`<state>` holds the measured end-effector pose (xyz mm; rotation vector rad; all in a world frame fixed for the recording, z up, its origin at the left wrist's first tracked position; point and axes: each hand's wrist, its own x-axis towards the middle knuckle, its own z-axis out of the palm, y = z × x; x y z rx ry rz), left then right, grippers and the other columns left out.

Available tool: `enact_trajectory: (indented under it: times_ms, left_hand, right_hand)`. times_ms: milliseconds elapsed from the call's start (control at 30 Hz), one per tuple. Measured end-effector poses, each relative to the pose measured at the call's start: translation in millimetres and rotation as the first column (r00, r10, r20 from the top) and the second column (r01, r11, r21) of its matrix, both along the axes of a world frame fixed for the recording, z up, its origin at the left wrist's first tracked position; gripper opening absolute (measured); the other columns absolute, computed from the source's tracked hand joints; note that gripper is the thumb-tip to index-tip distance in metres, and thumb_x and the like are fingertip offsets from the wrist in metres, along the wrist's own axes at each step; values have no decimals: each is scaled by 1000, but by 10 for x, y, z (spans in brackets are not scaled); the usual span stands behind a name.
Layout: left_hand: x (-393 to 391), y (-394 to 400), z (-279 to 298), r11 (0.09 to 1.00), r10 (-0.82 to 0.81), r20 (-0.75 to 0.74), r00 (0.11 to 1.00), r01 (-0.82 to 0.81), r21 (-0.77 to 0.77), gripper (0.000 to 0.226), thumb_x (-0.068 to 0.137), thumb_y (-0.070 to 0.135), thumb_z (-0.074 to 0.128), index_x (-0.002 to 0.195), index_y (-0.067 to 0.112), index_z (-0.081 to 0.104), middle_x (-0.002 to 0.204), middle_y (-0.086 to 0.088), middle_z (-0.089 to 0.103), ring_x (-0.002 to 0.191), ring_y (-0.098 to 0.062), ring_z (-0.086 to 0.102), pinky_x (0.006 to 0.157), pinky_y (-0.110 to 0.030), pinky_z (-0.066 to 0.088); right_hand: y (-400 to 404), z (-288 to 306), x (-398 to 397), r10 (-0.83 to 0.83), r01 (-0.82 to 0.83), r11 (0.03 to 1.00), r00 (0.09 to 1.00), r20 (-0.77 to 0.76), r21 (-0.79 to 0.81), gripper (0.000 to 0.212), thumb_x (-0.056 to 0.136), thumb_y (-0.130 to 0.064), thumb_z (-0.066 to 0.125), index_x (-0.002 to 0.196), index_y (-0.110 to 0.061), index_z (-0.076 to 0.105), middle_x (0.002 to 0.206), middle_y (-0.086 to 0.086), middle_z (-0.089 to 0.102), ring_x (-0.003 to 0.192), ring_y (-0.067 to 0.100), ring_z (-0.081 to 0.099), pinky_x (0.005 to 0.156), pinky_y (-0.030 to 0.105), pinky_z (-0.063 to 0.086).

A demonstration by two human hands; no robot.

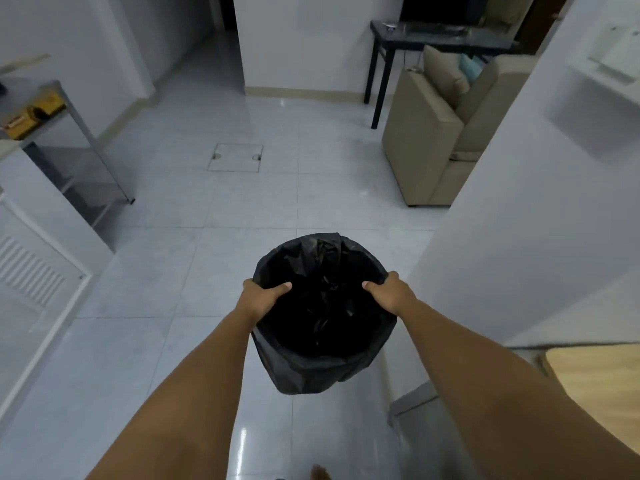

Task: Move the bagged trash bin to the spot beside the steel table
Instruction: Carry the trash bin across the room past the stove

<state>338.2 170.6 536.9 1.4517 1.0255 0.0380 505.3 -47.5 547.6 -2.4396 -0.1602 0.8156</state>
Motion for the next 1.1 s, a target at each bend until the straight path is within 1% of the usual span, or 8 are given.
enact_trajectory:
  times_ms: [133,267,400,533,700,900,1000,1100]
  left_hand:
    - [609,279,32,1000,-2,26,1000,3,-24,100,71,47,83,146,4,33,142,-16,54,125,-38,57,105,-49,48]
    - [1155,611,-86,1000,-20,20,1000,20,-21,112,56,55,86,145,5,39,139,-15,58,122,-36,60,105,-48,49]
    - [1808,1055,-81,1000,30,59,998,-30,7,88,73,36,85,143,1,45,139,-16,59,124,-37,59,103,-42,49]
    - [2501,1571,-68,1000,2,37,999,-3,13,96,72,39,86,146,1,38,143,-18,54,127,-37,56,105,-45,47]
    - [3265,2139,-28,999,-4,25,1000,3,37,85,77,31,84,144,1,43,141,-14,56,128,-36,57,108,-42,46]
    - [4295,2829,-120,1000,-25,2,1000,25,17,103,66,44,88,146,2,39,141,-17,57,125,-37,59,107,-47,48]
    - [4864,3143,-165,1000,-13,13,1000,13,9,116,52,55,86,145,3,41,139,-16,59,123,-35,61,106,-47,49]
    - [5487,3496,-252,1000,2,0,1000,-2,-17,117,53,58,85,146,4,39,139,-16,58,123,-36,60,106,-48,49]
  right_hand:
    - [270,48,636,11,-11,1000,1000,12,-13,76,91,-49,56,145,-3,30,145,19,47,129,38,50,101,41,42]
    - [588,-58,1223,29,-29,999,999,12,-24,76,91,-49,57,144,-2,30,144,21,48,128,38,51,101,42,44]
    - [1119,-78,1852,41,-41,999,999,-1,-18,77,91,-49,57,145,-1,29,144,21,48,128,38,51,102,42,44]
    - [1608,-93,2509,19,-19,1000,1000,-4,-11,81,89,-51,58,146,-3,27,145,21,46,129,40,50,105,46,43]
    - [2212,-87,3265,18,-19,1000,999,-29,-14,78,91,-49,57,146,-2,28,145,22,47,130,40,49,106,46,43]
    - [2836,-73,4318,26,-26,1000,1000,-13,-13,77,91,-49,57,144,-1,30,143,21,48,128,39,51,104,45,45]
    - [3154,-87,4907,43,-43,999,999,-10,-13,75,91,-49,56,144,-2,30,143,21,48,127,39,51,103,45,45]
    - [3483,-92,5557,65,-65,998,998,-7,-19,74,92,-49,56,144,-2,30,143,21,49,127,39,52,102,44,45]
